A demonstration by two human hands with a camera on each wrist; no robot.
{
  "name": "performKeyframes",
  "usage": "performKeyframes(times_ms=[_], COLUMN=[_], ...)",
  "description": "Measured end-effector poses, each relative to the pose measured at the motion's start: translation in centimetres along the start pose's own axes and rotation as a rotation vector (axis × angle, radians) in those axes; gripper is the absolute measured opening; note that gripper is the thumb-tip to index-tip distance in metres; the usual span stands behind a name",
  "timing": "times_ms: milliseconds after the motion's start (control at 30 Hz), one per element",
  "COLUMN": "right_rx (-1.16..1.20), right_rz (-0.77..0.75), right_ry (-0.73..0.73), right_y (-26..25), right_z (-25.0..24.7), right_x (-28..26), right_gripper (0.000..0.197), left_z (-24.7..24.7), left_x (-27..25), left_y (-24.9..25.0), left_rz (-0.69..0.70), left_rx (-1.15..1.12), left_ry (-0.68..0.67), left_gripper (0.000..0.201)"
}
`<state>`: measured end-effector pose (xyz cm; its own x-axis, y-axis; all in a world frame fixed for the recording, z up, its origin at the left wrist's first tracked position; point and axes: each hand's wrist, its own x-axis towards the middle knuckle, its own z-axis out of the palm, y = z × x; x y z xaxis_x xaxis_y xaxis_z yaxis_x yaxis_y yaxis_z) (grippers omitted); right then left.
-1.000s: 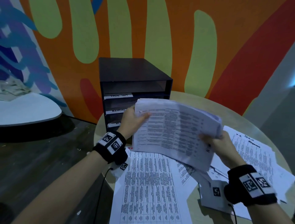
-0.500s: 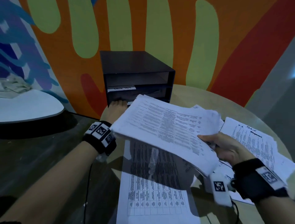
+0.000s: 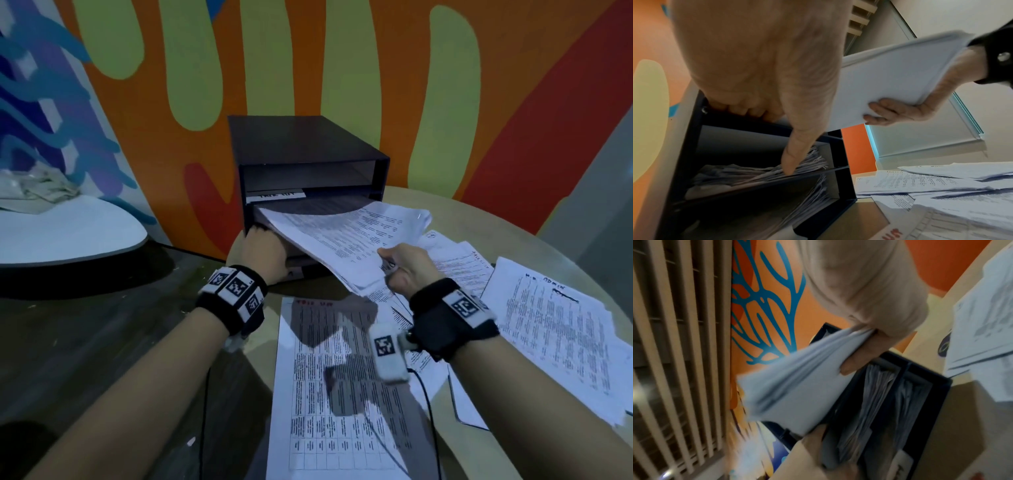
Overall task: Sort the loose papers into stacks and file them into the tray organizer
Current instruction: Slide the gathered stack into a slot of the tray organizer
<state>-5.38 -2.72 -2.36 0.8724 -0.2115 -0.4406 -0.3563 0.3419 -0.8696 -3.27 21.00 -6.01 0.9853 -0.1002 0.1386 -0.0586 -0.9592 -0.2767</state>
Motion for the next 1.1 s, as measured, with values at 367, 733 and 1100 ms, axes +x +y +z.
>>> performKeyframes(times_ms=[367, 733, 1100], right_rx=[0.054, -0.060, 0.290], right_rz=[-0.163, -0.032, 0.088], right_ry=[-0.128, -0.146, -0.221], right_y=[-0.1, -1.9, -1.1], right_z=[10.2, 13.1, 14.3], right_x=[1.1, 3.5, 7.1], right_gripper=[0.033, 0.014, 0.040], left_z=[-0.8, -1.2, -0.8], left_x=[-1.0, -1.5, -1.3], left_y=[-0.2, -0.2, -0.2], left_rz=[0.081, 0.046, 0.046], left_rx=[-0.027, -0.063, -0.067], left_ry=[0.071, 0.126, 0.175], left_gripper=[0.034, 0.058, 0.068])
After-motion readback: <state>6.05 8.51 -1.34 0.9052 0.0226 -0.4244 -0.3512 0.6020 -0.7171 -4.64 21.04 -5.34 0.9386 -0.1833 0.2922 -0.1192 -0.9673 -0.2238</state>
